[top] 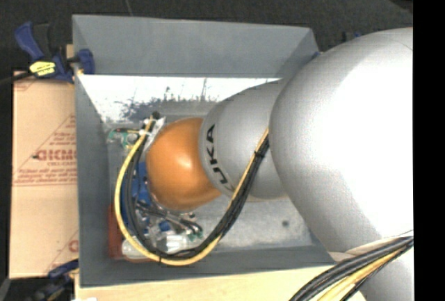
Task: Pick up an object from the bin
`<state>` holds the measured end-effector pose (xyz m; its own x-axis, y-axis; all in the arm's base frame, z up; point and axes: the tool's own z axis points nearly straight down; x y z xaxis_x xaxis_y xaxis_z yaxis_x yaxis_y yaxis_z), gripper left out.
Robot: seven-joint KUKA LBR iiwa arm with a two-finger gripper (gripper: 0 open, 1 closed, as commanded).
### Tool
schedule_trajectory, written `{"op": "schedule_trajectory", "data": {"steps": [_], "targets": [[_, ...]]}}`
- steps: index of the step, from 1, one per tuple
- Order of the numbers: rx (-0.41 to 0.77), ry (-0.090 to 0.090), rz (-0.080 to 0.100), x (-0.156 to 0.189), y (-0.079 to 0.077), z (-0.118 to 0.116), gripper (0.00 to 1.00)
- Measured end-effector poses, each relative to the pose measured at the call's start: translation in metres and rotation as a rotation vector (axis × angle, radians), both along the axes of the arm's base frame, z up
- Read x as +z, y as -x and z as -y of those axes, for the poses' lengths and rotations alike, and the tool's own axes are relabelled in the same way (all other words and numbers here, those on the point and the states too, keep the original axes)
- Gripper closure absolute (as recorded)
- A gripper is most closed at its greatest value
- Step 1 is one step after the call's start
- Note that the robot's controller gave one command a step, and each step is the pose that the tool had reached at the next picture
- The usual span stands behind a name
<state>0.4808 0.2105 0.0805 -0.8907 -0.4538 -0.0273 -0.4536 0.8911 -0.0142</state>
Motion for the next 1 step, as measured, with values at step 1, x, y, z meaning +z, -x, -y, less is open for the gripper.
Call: {"op": "schedule_trajectory", "data": {"steps": [1], "targets": [[0.015, -0.001, 0.002, 0.0002, 0.0001, -0.0001, 1.0]]}}
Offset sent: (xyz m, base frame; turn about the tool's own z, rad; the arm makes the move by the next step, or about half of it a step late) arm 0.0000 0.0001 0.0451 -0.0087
